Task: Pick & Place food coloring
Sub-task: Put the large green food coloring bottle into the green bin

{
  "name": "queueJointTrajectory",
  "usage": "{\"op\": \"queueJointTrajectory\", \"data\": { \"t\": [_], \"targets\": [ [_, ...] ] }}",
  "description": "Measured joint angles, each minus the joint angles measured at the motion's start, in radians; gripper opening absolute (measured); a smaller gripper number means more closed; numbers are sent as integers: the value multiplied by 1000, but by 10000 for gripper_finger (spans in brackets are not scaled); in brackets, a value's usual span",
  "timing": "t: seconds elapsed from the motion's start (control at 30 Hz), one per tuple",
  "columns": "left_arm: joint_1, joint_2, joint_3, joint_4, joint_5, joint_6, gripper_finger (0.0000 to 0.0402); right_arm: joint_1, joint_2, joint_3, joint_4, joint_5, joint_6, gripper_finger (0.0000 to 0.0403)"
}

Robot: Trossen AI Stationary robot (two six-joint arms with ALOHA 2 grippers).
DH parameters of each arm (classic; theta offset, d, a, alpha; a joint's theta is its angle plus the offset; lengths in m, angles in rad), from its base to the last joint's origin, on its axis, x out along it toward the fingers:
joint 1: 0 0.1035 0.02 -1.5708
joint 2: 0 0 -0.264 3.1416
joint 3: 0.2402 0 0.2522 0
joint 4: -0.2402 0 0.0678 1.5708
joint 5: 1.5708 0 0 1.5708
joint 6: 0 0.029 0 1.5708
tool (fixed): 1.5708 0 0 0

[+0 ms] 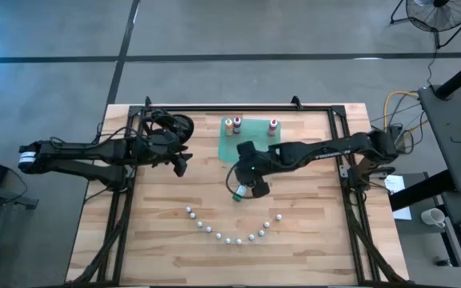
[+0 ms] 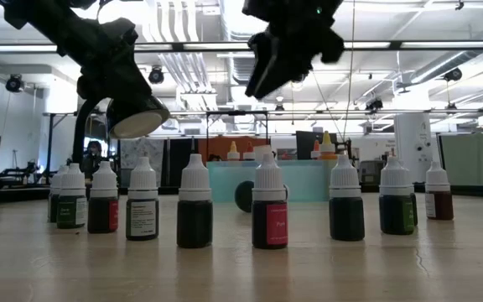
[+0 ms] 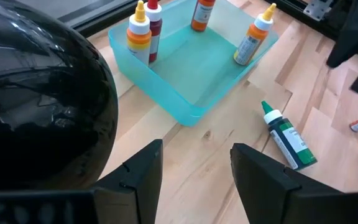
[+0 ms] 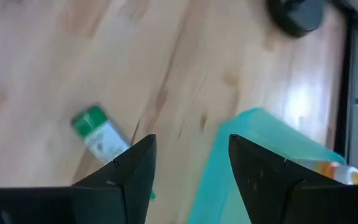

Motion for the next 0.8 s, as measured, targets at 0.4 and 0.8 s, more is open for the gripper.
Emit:
{"op": "queueJointTrajectory", "data": {
  "t": [0.4, 0.8],
  "targets": [
    [0, 0, 0, -2, 0, 1, 163, 25, 182, 51, -139, -49, -219, 194],
    [0, 0, 0, -18, 0, 1, 163, 21, 337, 120, -248, -48, -257, 194]
  ]
}}
